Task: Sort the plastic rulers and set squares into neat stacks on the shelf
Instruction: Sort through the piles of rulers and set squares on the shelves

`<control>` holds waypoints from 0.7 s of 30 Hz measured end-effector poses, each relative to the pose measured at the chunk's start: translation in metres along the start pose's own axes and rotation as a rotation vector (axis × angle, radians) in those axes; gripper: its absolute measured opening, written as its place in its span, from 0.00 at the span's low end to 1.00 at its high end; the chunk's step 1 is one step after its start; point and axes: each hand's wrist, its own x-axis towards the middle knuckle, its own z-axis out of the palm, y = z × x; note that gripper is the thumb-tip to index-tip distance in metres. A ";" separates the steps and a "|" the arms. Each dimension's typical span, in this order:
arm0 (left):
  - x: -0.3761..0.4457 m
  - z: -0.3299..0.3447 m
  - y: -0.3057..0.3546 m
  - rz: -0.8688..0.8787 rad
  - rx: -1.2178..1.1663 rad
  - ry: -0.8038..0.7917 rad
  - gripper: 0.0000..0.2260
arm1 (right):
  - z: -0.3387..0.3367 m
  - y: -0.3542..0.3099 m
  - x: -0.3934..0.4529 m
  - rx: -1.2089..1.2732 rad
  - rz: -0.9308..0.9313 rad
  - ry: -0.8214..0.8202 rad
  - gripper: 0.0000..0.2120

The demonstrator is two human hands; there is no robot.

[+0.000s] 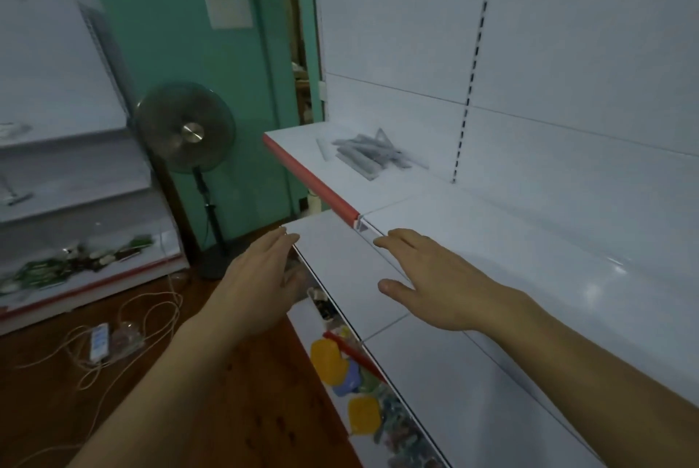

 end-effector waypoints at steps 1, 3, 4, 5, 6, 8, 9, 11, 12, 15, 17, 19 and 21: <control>0.014 0.001 -0.003 -0.006 -0.004 0.000 0.27 | 0.000 0.007 0.015 0.000 -0.005 -0.001 0.31; 0.046 0.002 -0.005 -0.014 -0.007 0.000 0.27 | -0.002 0.023 0.045 0.000 -0.019 0.008 0.30; 0.062 0.003 -0.006 -0.014 -0.010 0.005 0.27 | -0.003 0.032 0.059 0.001 -0.023 0.008 0.29; 0.078 0.002 -0.006 -0.014 -0.012 0.010 0.27 | -0.005 0.041 0.073 0.000 -0.025 0.003 0.28; 0.093 0.003 -0.007 -0.014 -0.014 0.014 0.27 | -0.007 0.049 0.087 -0.001 -0.025 -0.008 0.28; 0.121 0.004 -0.010 -0.025 -0.014 0.014 0.27 | -0.010 0.065 0.115 -0.009 -0.022 -0.035 0.30; 0.133 0.005 -0.014 -0.033 -0.013 0.011 0.26 | -0.011 0.072 0.129 -0.014 -0.023 -0.043 0.30; 0.155 0.010 -0.022 -0.045 -0.015 0.004 0.26 | -0.012 0.083 0.157 -0.015 -0.030 -0.044 0.31; 0.165 0.012 -0.026 -0.050 -0.015 0.000 0.27 | -0.011 0.088 0.169 -0.014 -0.031 -0.043 0.31; 0.194 0.020 -0.040 -0.048 -0.022 -0.022 0.26 | -0.006 0.099 0.202 -0.010 -0.036 -0.056 0.30; 0.216 0.025 -0.049 -0.021 -0.035 -0.015 0.25 | -0.002 0.107 0.222 -0.019 -0.036 -0.072 0.30; 0.242 0.031 -0.058 0.019 -0.055 -0.009 0.25 | 0.002 0.117 0.242 -0.023 -0.021 -0.074 0.30; 0.270 0.041 -0.067 0.049 -0.067 -0.012 0.25 | 0.005 0.129 0.262 -0.031 0.000 -0.065 0.30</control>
